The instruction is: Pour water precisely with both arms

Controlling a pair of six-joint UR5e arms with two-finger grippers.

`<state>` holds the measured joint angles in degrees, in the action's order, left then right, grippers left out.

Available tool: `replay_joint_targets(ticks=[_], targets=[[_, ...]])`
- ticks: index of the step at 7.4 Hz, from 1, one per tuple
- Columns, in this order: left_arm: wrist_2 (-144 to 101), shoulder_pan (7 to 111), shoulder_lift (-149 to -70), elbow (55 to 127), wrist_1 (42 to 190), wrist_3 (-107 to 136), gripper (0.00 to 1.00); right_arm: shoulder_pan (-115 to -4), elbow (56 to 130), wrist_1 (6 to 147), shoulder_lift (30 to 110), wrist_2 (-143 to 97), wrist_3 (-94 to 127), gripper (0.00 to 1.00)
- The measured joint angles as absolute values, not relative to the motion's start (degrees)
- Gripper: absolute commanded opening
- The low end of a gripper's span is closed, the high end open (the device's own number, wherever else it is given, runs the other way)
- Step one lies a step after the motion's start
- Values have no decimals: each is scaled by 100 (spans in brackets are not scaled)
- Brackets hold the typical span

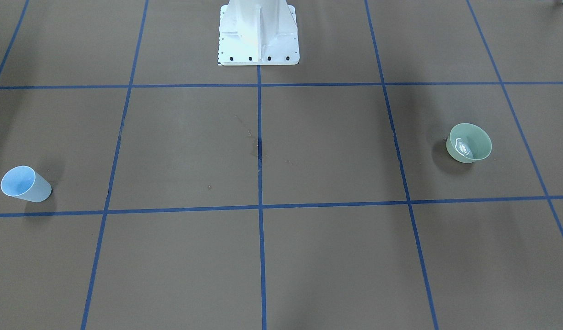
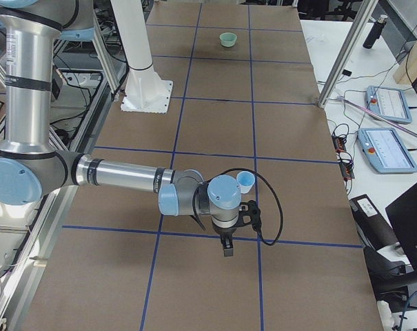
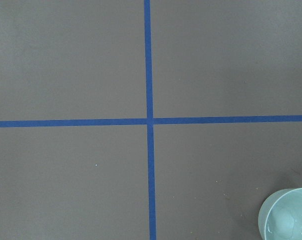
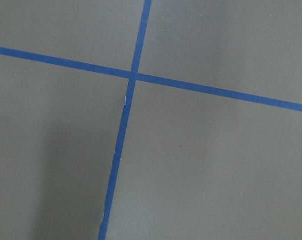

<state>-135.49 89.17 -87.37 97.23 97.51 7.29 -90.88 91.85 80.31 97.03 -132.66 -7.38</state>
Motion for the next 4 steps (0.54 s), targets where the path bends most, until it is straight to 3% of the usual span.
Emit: replay_joint_targets(ticks=[4], targets=[[-13544, 8945, -8681, 9603, 10583, 727, 100, -9088, 9184, 8026, 9703, -13264, -738, 100]])
